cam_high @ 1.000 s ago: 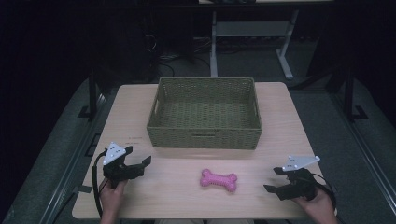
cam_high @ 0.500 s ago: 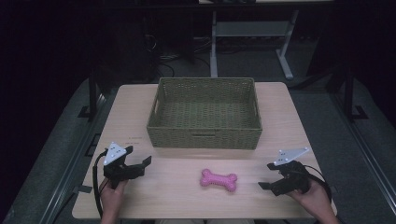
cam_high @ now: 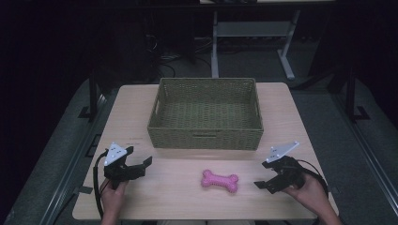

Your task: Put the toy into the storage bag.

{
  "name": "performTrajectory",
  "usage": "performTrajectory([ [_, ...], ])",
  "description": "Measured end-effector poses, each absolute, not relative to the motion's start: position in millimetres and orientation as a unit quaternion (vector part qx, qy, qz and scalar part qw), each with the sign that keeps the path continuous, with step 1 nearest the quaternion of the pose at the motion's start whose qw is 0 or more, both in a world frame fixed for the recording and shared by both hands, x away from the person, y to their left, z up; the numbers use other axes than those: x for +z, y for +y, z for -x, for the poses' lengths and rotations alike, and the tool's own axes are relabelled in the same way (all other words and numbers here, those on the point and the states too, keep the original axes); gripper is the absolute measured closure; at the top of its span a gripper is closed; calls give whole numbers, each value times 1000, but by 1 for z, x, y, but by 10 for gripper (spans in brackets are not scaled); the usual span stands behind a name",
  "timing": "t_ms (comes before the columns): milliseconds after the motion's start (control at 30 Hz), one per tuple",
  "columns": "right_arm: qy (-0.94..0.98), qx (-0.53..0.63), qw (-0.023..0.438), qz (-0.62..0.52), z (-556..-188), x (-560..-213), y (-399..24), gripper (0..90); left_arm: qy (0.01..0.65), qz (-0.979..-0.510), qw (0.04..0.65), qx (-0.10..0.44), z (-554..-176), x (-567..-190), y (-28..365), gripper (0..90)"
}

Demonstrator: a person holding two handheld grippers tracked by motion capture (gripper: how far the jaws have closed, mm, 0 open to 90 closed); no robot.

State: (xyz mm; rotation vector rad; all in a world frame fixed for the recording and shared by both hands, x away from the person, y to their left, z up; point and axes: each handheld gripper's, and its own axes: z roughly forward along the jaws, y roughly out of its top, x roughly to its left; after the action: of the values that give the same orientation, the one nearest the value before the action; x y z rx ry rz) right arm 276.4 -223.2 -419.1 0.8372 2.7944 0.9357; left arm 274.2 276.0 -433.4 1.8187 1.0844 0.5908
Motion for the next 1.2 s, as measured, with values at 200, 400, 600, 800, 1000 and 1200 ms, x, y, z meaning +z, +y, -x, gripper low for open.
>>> performTrajectory([
  [200,923,294,33,-248,-282,-411,-209,197,440,-737,454,241,-274,-433,277,139],
  [400,931,285,27,-227,-290,-405,-196,195,441,-734,456,243,-274,-433,279,139],
  [600,939,269,16,-213,-295,-405,-181,195,444,-731,458,243,-274,-432,280,139],
  [800,943,269,10,-197,-298,-404,-167,194,444,-731,458,243,-274,-432,281,138],
  [1000,945,266,-3,-190,-303,-407,-155,188,444,-729,461,243,-274,-432,282,138],
  [1200,949,262,-12,-177,-305,-409,-144,185,445,-729,460,243,-274,-432,281,138],
])
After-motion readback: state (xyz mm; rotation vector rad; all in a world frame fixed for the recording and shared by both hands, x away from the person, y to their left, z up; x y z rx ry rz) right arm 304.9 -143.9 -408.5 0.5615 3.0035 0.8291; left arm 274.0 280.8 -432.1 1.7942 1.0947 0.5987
